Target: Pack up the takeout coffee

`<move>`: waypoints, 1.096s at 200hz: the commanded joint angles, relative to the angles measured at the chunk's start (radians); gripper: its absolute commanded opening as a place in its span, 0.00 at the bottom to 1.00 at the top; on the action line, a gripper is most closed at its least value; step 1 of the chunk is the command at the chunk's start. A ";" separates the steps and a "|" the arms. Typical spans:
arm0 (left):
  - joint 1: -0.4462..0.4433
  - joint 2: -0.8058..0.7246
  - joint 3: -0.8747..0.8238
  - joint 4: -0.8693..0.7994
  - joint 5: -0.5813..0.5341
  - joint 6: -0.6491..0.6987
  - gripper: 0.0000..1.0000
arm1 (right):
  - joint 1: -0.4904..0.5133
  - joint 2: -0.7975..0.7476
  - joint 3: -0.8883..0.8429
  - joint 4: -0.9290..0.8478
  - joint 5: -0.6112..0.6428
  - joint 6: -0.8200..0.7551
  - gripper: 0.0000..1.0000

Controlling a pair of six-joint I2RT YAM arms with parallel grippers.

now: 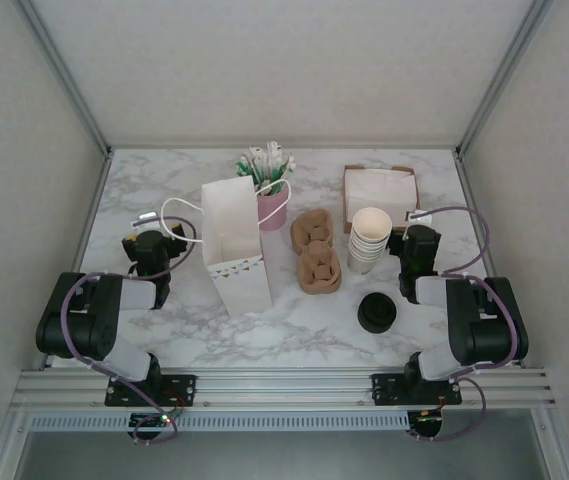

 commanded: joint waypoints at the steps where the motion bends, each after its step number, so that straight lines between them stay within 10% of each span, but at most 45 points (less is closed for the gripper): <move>1: 0.006 -0.001 -0.001 0.033 0.016 -0.009 1.00 | 0.005 0.009 -0.009 0.033 0.003 -0.009 0.99; 194: 0.008 -0.001 -0.001 0.033 0.017 -0.010 1.00 | 0.005 0.006 -0.011 0.037 0.008 -0.008 0.99; 219: 0.008 -0.001 -0.001 0.031 0.019 -0.010 1.00 | 0.005 -0.073 0.100 -0.220 0.131 0.034 0.99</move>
